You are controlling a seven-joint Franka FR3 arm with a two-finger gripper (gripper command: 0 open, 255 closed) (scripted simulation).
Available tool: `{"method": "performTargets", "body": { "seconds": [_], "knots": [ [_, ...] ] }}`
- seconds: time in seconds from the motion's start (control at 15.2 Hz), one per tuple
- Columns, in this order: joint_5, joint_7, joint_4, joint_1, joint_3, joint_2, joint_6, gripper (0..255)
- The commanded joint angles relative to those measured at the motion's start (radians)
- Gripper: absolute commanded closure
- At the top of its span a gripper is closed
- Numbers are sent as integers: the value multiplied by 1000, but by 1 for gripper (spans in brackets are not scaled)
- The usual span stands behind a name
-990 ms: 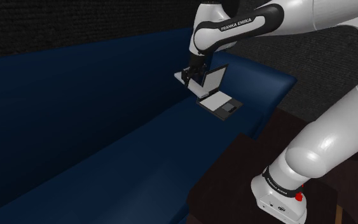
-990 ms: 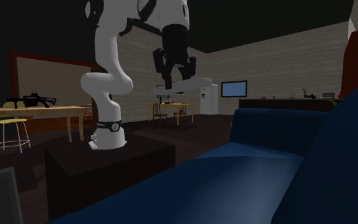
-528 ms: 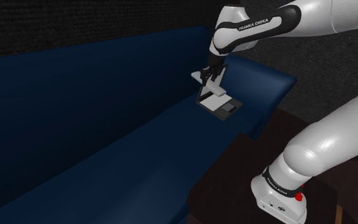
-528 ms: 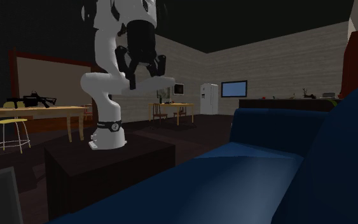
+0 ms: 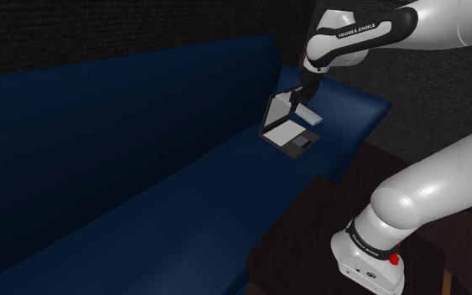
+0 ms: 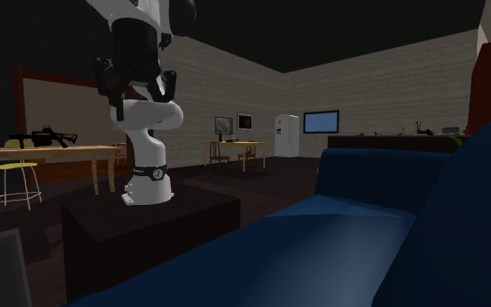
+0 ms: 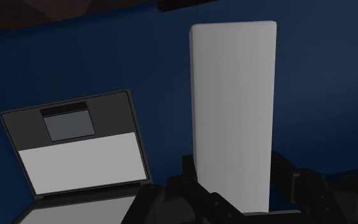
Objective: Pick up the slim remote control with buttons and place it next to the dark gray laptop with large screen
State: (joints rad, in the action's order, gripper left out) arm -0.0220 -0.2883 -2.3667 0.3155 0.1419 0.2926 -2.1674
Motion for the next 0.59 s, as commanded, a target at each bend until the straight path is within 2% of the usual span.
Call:
{"method": "performTargets", "body": {
  "seconds": [0.0, 0.53],
  "knots": [
    [-7, -55, -8, 23, 36, 9, 1, 255],
    [-27, -264, 25, 102, 178, -11, 13, 255]
  ]
}}
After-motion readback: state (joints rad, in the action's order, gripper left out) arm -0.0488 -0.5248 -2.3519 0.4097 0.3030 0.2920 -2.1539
